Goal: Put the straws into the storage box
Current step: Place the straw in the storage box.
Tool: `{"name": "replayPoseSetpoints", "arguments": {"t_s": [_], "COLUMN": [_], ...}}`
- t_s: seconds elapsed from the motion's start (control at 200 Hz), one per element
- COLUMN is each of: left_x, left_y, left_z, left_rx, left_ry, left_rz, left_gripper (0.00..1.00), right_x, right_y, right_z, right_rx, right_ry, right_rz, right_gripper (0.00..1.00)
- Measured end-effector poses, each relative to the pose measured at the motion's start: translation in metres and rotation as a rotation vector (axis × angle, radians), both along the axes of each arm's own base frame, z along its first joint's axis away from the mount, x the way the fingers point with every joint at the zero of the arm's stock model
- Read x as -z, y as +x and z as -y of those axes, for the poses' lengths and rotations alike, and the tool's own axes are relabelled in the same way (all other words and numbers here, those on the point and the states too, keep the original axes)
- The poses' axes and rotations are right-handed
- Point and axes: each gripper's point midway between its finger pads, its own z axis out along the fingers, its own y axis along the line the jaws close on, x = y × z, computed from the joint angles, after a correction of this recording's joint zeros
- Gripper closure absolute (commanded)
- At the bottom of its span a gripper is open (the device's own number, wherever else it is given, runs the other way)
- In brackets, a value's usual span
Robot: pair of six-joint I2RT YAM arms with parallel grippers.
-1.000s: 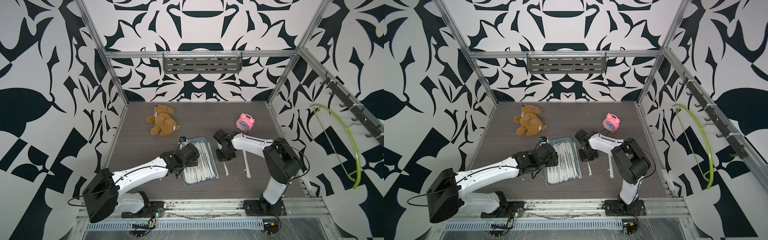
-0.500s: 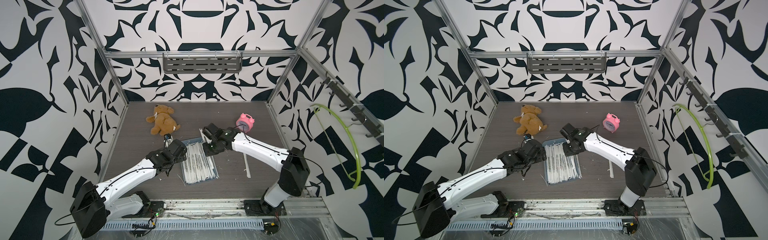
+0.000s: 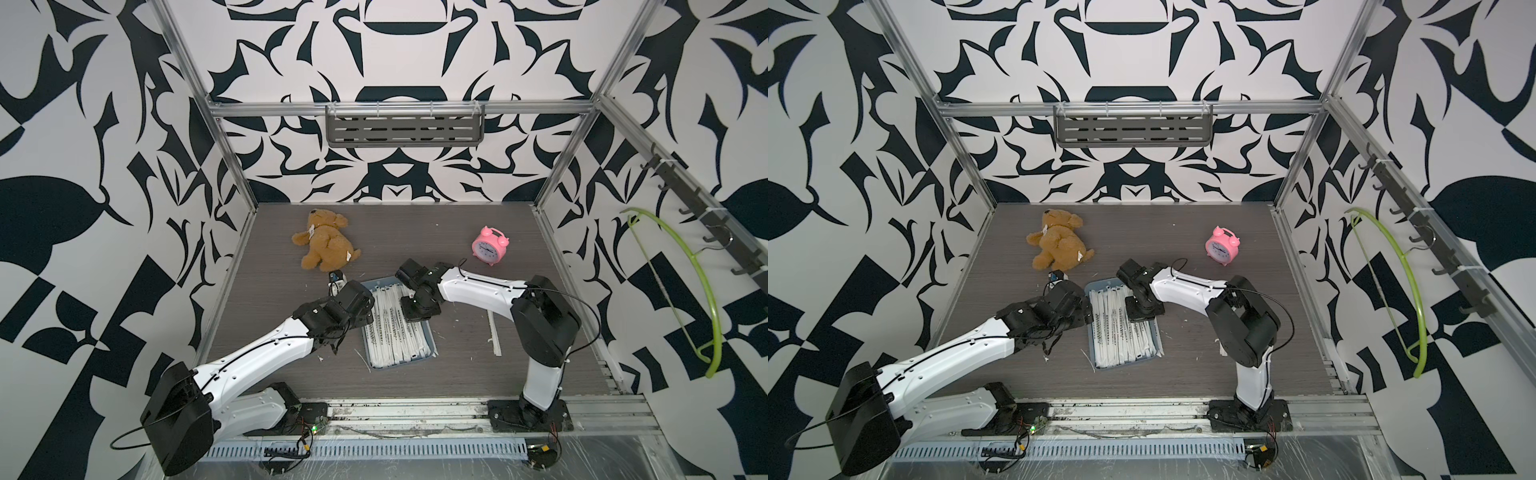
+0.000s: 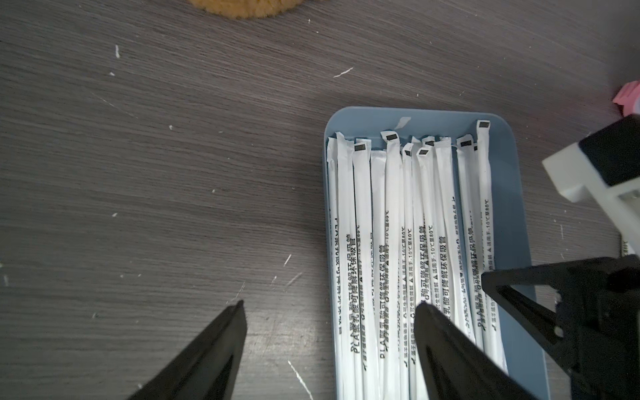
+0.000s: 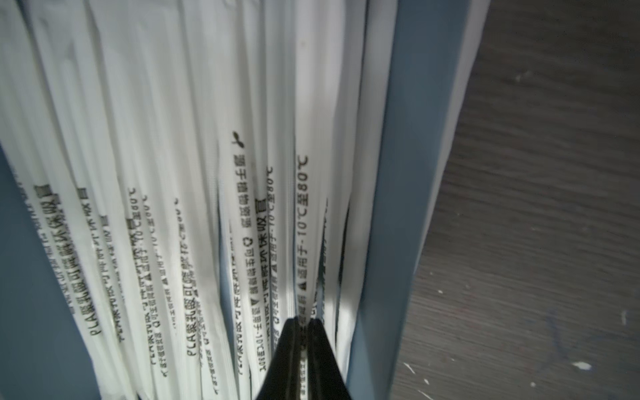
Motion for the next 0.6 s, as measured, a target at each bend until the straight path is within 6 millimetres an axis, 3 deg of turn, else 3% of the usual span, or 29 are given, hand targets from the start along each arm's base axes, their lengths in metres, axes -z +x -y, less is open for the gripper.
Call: {"name": "replayPoseSetpoints", "arguments": {"t_s": [0.435, 0.6], "left_x": [0.004, 0.004], "left_y": [-0.001, -0.001], "left_z": [0.002, 0.001], "left_rx": [0.005, 0.008], "left_ry": [0.002, 0.006], "left_rz": [-0.014, -0.013], "left_gripper": [0.17, 0.17], "right_x": [0.006, -0.01], "right_y": [-0.005, -0.003], "right_z": [0.002, 0.008], "right_rx": [-0.01, -0.012], "right_ry": [-0.013, -0.02], "right_rz": [-0.027, -0.001], "right_gripper": [0.74, 0.74]}}
